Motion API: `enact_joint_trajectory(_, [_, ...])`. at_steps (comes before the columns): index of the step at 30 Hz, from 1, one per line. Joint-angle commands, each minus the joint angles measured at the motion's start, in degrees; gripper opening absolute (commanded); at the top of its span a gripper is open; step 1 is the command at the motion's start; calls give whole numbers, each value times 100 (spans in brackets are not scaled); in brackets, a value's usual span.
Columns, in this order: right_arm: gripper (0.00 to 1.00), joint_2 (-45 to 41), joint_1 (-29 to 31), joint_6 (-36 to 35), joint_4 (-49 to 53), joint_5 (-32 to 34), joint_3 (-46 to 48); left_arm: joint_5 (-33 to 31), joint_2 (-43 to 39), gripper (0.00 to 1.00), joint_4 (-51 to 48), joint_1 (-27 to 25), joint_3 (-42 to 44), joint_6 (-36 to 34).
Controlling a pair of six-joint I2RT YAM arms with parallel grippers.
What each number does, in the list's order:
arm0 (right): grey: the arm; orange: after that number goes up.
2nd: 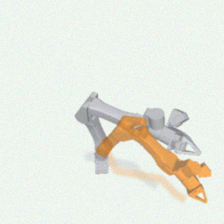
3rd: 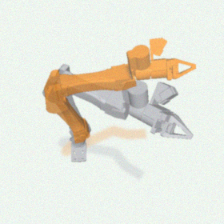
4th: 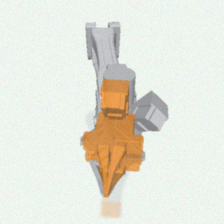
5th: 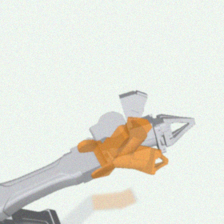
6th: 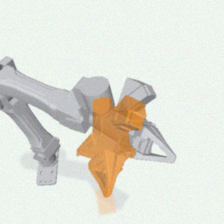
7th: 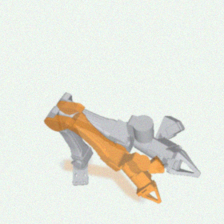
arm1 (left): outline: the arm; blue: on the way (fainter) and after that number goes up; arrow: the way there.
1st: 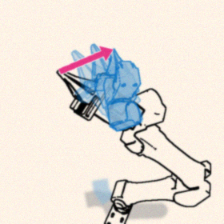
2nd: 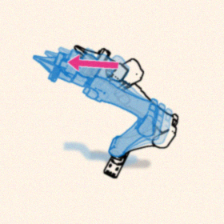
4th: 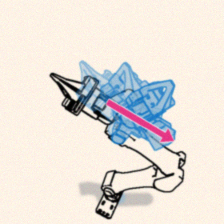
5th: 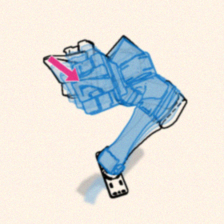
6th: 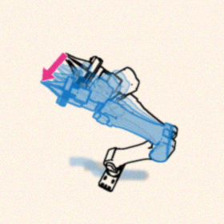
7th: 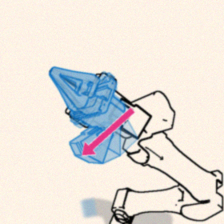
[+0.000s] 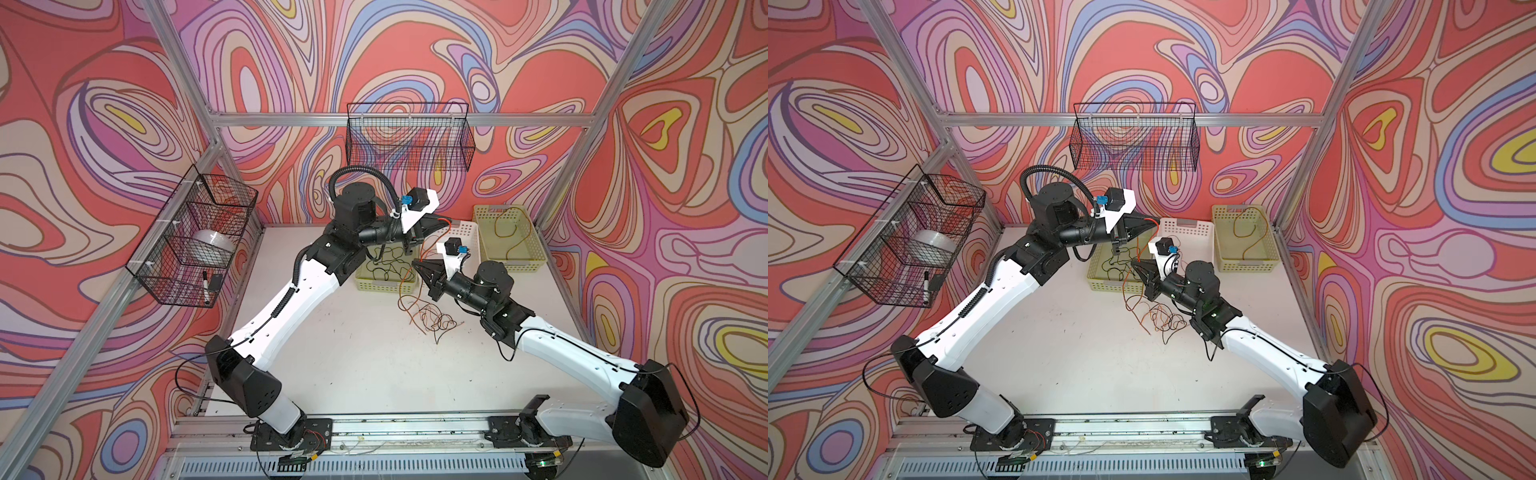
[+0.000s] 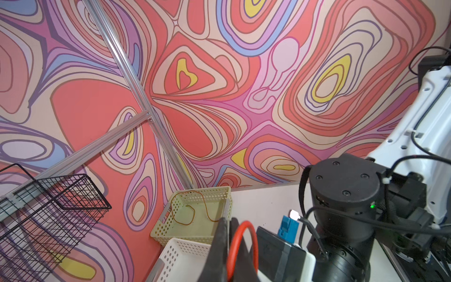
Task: Untangle the cables
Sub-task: 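Carry the red wire to the far light-green basket while the left releases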
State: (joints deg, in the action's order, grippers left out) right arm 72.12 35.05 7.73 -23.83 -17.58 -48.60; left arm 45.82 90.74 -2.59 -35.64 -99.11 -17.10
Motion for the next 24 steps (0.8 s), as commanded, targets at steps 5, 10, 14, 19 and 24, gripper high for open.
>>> enact_joint_trajectory(5, [0,-173,-120,-78,-90,168,43,-167,-139,0,87,56,-89,122])
enact_joint_trajectory(10, [0,-209,-250,74,20,224,-3,-254,-142,3,12,79,-64,146])
enact_joint_trajectory(14, [0,-211,-747,624,317,172,-140,-654,-124,68,-314,176,-121,263])
enact_joint_trajectory(19, [0,-139,-1378,570,1469,521,-749,-1170,-275,100,-462,446,131,435])
enact_joint_trajectory(24, [0,469,-1993,133,2617,1079,-1727,-2159,-554,100,-357,570,813,654])
